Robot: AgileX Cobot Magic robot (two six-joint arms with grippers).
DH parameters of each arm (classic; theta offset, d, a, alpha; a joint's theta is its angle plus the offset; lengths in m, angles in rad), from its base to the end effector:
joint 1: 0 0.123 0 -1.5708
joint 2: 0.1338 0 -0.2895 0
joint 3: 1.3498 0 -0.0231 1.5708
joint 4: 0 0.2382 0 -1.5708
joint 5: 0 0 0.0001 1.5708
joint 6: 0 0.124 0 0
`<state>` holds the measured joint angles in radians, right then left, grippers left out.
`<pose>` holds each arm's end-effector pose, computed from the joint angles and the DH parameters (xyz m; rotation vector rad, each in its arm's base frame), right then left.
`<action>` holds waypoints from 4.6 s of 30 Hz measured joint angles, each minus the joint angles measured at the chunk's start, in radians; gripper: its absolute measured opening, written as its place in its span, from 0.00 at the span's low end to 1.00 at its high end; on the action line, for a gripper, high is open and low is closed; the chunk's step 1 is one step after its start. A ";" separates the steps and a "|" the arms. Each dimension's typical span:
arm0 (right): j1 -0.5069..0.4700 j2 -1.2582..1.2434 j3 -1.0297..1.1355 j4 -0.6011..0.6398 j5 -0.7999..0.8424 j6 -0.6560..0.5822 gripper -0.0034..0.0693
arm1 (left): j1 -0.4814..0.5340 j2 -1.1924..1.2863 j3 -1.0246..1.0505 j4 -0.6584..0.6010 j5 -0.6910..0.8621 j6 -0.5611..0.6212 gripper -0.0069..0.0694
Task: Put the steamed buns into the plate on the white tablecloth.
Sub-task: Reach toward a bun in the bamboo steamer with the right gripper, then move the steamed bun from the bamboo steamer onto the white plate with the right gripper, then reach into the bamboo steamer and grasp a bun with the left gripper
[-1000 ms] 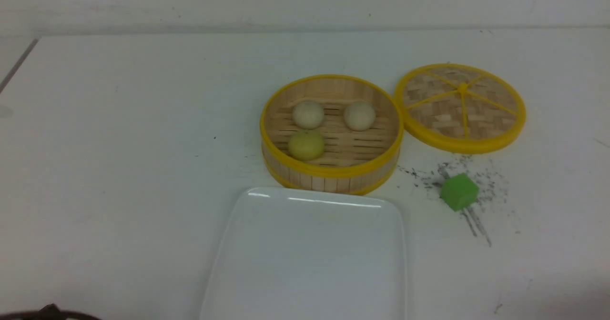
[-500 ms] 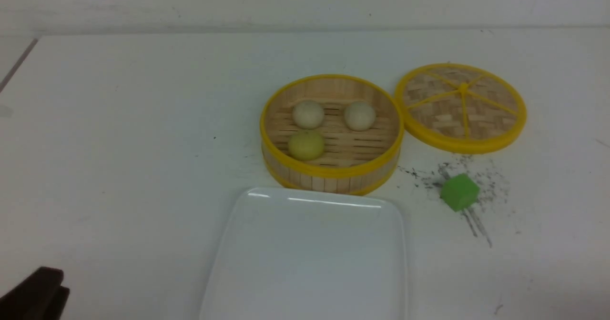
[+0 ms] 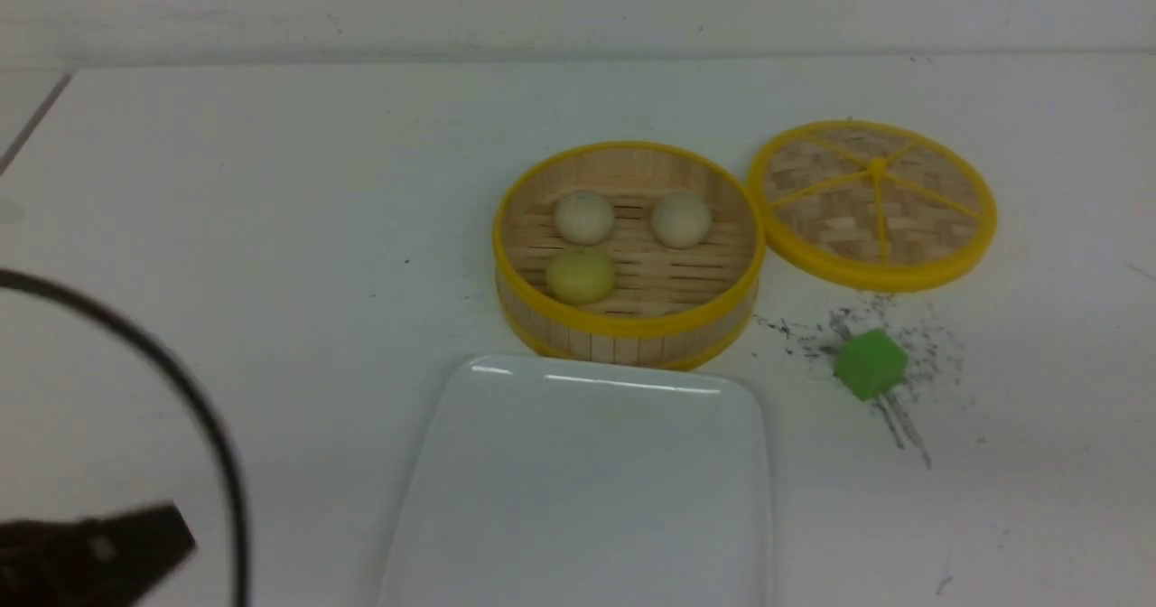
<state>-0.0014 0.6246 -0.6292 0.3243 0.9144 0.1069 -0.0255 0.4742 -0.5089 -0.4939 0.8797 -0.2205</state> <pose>0.1088 0.0312 0.2811 0.2449 2.3675 0.4499 0.0834 -0.0475 0.2663 -0.4012 2.2769 -0.7244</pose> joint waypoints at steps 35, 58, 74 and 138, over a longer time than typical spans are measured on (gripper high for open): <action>0.432 1.351 -1.102 -0.179 0.056 -0.187 0.45 | 0.000 0.457 -0.045 -0.009 0.093 0.171 0.20; 0.438 1.629 -1.290 -0.268 -0.210 -0.173 0.42 | 0.000 0.457 -0.045 0.001 0.100 0.171 0.26; 0.442 1.178 -1.257 -0.004 0.308 -0.183 0.08 | 0.000 0.457 -0.045 0.001 0.084 0.171 0.28; 0.686 -0.047 0.078 -0.625 -0.033 0.247 0.04 | -0.492 1.524 -1.342 0.424 0.197 -0.098 0.51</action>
<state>0.6844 0.5773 -0.5508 -0.3010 0.8818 0.3537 -0.5172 1.9985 -1.8507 -0.0698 1.0770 -0.3187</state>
